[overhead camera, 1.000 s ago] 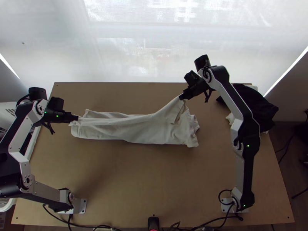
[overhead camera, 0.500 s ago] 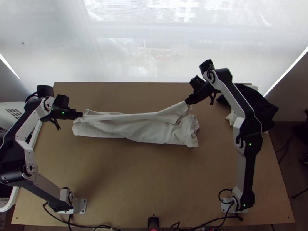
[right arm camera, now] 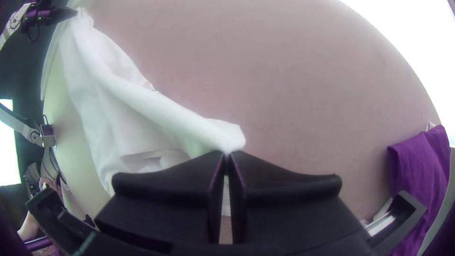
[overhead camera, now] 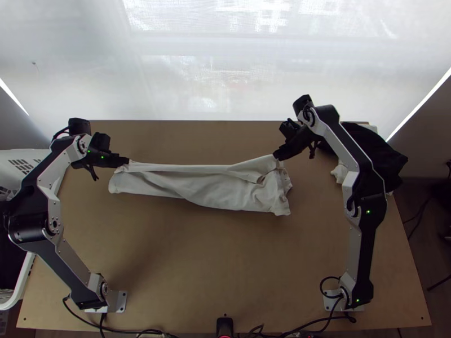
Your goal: Fold the t-shirt
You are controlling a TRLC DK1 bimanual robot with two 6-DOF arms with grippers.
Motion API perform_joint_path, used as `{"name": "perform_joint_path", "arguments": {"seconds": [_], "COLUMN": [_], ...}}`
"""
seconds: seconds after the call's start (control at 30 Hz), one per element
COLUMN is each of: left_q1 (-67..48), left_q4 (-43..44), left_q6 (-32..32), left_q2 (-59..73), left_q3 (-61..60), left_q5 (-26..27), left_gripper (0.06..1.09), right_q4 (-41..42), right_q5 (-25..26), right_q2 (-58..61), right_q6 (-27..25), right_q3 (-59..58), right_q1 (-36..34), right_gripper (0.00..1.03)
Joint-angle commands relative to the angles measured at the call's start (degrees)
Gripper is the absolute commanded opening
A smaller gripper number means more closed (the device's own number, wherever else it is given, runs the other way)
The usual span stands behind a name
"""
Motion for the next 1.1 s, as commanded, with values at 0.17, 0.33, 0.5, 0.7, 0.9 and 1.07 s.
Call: {"name": "perform_joint_path", "arguments": {"seconds": [0.17, 0.33, 0.5, 0.7, 0.9, 1.07], "left_q1": [-0.8, 0.5, 1.6, 1.5, 0.0, -1.1], "left_q4": [-3.1, -7.7, -7.7, -5.7, -2.5, 1.0], "left_q6": [-1.5, -4.5, -4.9, -4.3, -4.2, -4.0], "left_q2": [-0.7, -7.1, -13.4, -15.1, -14.6, -13.3], "left_q3": [1.2, -1.3, -8.1, -12.5, -15.6, -17.6], "left_q5": [-0.1, -0.1, -0.2, -0.2, -1.8, -4.0], "left_gripper": [1.0, 1.03, 1.03, 1.03, 1.03, 1.03], "right_q4": [1.0, 1.0, 1.0, -0.4, -2.5, -1.5], "right_q5": [-0.3, -0.7, -0.8, -0.8, -0.7, -0.7], "right_q2": [-2.1, -6.4, -8.6, -8.5, -8.5, -8.5], "right_q6": [3.2, 4.8, 6.6, 6.7, 6.5, 6.4], "right_q3": [0.2, 1.8, 6.9, 10.2, 5.4, 2.4], "right_q1": [1.3, 4.0, 7.4, 12.7, 17.4, 19.7], "right_gripper": [0.99, 0.99, 0.99, 0.99, 0.99, 0.99]}}
